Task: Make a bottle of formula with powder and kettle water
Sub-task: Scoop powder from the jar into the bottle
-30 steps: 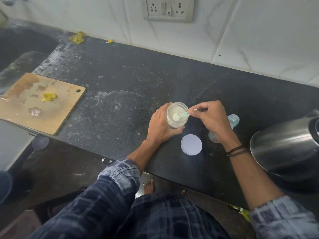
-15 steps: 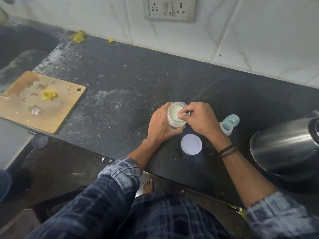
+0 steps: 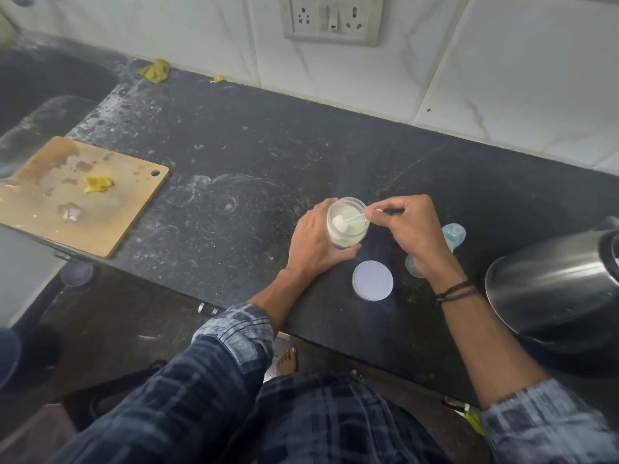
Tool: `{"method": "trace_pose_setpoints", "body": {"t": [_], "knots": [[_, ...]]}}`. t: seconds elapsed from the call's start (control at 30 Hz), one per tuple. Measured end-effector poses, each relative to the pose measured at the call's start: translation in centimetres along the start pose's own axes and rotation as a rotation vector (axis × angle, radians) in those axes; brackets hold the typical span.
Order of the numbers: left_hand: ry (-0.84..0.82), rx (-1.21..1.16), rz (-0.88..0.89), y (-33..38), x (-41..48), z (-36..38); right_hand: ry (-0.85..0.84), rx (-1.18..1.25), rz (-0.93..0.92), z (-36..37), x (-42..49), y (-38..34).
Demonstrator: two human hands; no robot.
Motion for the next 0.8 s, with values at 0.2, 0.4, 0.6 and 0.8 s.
{"method": "trace_pose_setpoints", "body": {"t": [0.2, 0.4, 0.6, 0.8], "knots": [[-0.019, -0.002, -0.033, -0.3, 0.1, 0.2, 0.108, 0.089, 0.025, -0.6, -1.0, 1.3], [-0.003, -0.016, -0.032, -0.1, 0.1, -0.2, 0.185, 0.130, 0.071, -0.7, -2.3, 2.7], [-0.012, -0.011, -0.043, 0.0, 0.1, -0.1, 0.193, 0.200, 0.137, -0.3, -2.9, 3.6], [-0.019, -0.047, -0.092, -1.0, 0.4, -0.1, 0.189, 0.418, 0.254, 0.0, -3.5, 5.0]]}}
Point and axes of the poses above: each hand's wrist, its own x-axis towards the middle knuckle, its own z-axis out of the palm, y = z × x, the point moved 10 cm from there along x, towards the middle knuckle, and after that the axes turned 1 degree about -z, right-handed, at the moved point
